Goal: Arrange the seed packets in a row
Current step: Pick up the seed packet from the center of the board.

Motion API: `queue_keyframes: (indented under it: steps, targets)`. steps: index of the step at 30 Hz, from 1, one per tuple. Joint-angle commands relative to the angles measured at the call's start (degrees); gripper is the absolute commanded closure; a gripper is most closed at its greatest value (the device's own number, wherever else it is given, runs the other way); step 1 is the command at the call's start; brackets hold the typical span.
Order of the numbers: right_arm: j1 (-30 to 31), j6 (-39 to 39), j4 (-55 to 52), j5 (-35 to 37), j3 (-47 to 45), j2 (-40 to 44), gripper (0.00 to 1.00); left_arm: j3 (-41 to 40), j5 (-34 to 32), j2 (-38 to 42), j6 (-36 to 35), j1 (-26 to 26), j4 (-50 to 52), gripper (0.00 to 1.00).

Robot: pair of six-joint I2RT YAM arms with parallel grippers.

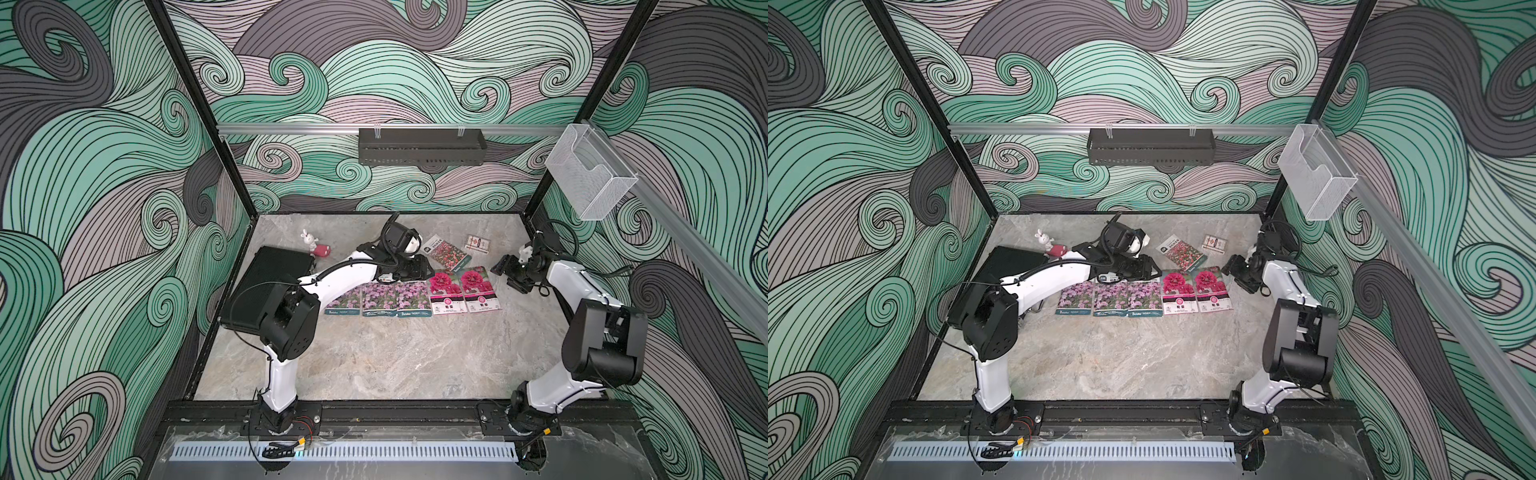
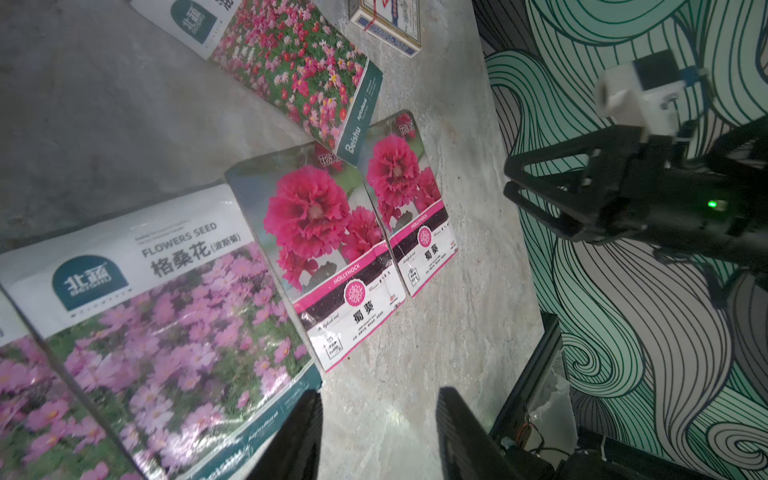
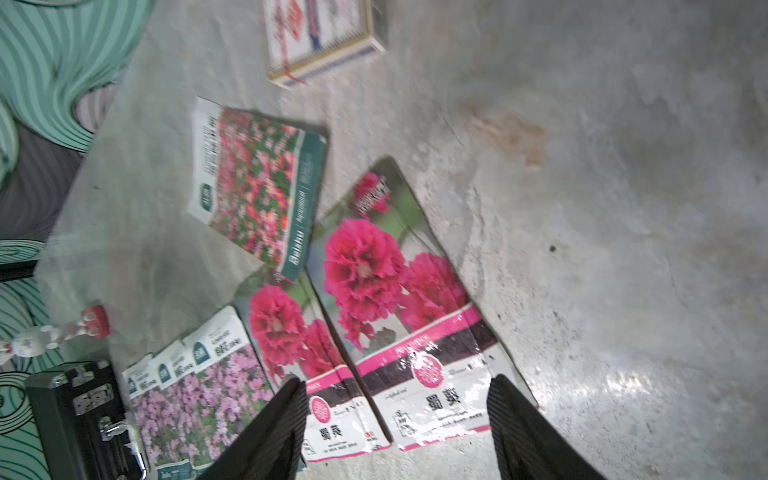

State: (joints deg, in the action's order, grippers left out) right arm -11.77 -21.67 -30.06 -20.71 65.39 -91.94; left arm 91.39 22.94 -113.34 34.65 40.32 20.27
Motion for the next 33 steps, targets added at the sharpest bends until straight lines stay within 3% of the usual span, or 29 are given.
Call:
queue_keyframes:
  steps: [1,15,33]
  targets:
    - [1.0,-0.5,2.1,-4.7,1.0,1.5,0.28,3.8,-1.6,-5.2,2.0,-0.1,-2.8,0.53]
    - [2.1,-3.1,9.2,-7.6,-1.1,9.6,0.26,24.0,-3.3,-25.7,10.9,-1.4,-9.4,0.52]
    - [2.1,-2.9,12.5,-7.5,-3.9,9.0,0.26,27.6,-6.8,-34.7,24.3,-1.5,-17.3,0.51]
